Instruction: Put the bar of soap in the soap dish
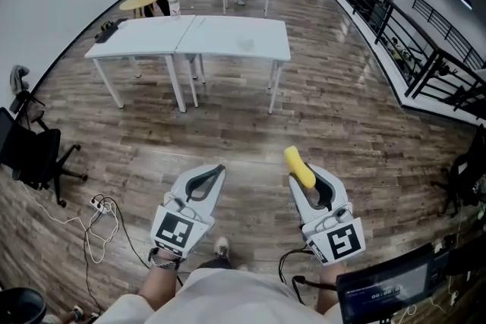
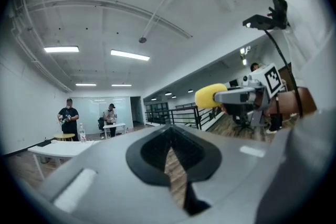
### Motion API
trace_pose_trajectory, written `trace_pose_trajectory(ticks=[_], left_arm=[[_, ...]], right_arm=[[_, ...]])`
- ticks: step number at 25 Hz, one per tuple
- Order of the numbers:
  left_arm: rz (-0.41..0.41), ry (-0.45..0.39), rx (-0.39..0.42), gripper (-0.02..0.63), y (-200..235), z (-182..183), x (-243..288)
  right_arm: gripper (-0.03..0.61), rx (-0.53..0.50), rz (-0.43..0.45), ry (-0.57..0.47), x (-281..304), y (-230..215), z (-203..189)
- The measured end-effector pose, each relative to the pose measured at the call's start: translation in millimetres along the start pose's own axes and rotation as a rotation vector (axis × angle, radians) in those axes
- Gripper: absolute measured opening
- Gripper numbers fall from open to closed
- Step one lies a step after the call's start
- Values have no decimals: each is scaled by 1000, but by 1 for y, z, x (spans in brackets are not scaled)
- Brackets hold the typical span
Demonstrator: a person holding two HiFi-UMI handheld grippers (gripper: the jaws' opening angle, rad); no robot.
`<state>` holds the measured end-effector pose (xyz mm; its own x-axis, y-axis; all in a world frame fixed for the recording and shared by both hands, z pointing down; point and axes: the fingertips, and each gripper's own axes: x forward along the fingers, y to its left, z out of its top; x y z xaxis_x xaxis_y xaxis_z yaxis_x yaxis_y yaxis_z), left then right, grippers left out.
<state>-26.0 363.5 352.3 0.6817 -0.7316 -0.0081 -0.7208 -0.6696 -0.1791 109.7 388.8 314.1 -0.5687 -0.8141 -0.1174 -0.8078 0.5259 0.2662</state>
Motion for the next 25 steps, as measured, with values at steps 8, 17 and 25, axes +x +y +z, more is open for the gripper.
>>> trace_pose_trajectory(ticks=[8,17,25], left_arm=[[-21,22,26,8,24,-9,17],[-32,53,37,8,46,-22,27],[-56,45,32,8,63,-23,31]], right_arm=[[120,27,-21,0,19,-13,-2],[120,20,-27,29,45,-15,-10],[120,20,-55,50,64,-14,-15]])
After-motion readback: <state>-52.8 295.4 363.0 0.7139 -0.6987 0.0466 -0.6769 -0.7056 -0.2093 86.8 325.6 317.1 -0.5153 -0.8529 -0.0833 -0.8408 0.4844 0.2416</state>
